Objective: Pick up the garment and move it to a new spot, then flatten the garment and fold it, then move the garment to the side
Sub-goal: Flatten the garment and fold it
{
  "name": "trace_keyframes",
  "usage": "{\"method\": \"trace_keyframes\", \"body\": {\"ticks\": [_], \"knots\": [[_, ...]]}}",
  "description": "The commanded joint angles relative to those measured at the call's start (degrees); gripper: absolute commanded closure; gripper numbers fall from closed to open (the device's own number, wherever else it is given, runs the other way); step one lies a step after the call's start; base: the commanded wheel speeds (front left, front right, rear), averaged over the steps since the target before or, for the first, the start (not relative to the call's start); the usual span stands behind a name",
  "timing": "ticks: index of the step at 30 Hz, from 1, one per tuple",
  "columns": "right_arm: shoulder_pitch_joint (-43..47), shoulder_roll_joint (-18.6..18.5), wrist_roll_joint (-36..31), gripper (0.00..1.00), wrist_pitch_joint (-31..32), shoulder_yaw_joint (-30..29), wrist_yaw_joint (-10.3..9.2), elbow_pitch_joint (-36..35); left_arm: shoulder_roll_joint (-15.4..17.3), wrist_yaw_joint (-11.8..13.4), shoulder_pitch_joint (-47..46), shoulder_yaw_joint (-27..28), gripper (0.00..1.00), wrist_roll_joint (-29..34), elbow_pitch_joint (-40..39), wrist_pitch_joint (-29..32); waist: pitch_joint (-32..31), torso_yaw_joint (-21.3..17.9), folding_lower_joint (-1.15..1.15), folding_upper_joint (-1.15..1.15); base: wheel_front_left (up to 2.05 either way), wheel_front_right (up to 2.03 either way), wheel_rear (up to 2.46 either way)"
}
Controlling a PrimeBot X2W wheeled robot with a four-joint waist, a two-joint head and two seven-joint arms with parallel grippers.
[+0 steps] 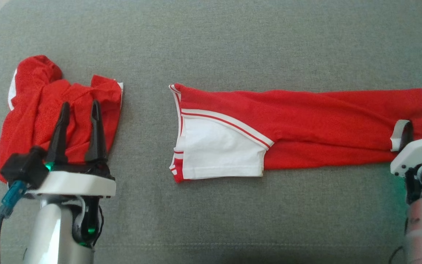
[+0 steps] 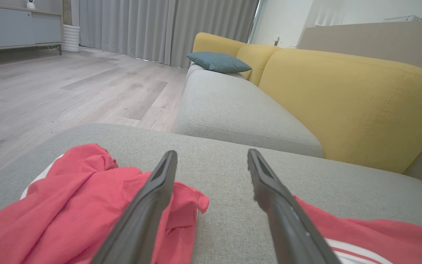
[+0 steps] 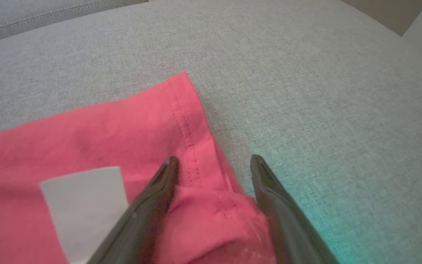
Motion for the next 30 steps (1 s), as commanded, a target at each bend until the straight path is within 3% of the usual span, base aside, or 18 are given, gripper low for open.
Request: {"method": "trace_keyframes", "body": {"ticks": [1,13,22,24,30], "knots": [[-1.7,0.4,-0.3,0.0,0.2,0.9,0.18,-1.0,0.5,-0.3,-2.2,2.1,0.0,0.5,-1.8,-0.3,0.3,-0.2,0.0,0.0,0.0,0.0,0.0],[-4.3,0.8,2.8,0.0,-0.8,0.7,0.18,2.5,0.5,-0.6,-3.5,3.3,0.0,0.7,-2.0,-0.3,2.8,-1.3,0.0,0.0,0.0,0.0,0.0],[-5.6,0.8,8.1,0.0,-3.4,4.4,0.18,6.8,0.5,-0.8,-4.2,5.7,0.0,1.2,-2.1,-0.3,3.6,-2.6,0.0,0.0,0.0,0.0,0.0],[-5.8,0.8,9.2,1.0,-3.7,5.1,0.18,8.0,0.5,-0.8,-4.2,5.9,0.0,1.3,-2.0,-0.3,3.3,-2.9,0.0,0.0,0.0,0.0,0.0],[-5.4,0.4,9.1,1.0,-4.5,4.5,0.18,8.8,0.5,-0.8,-3.8,6.0,0.0,1.3,-1.9,-0.3,1.5,-3.5,0.0,0.0,0.0,0.0,0.0]]}}
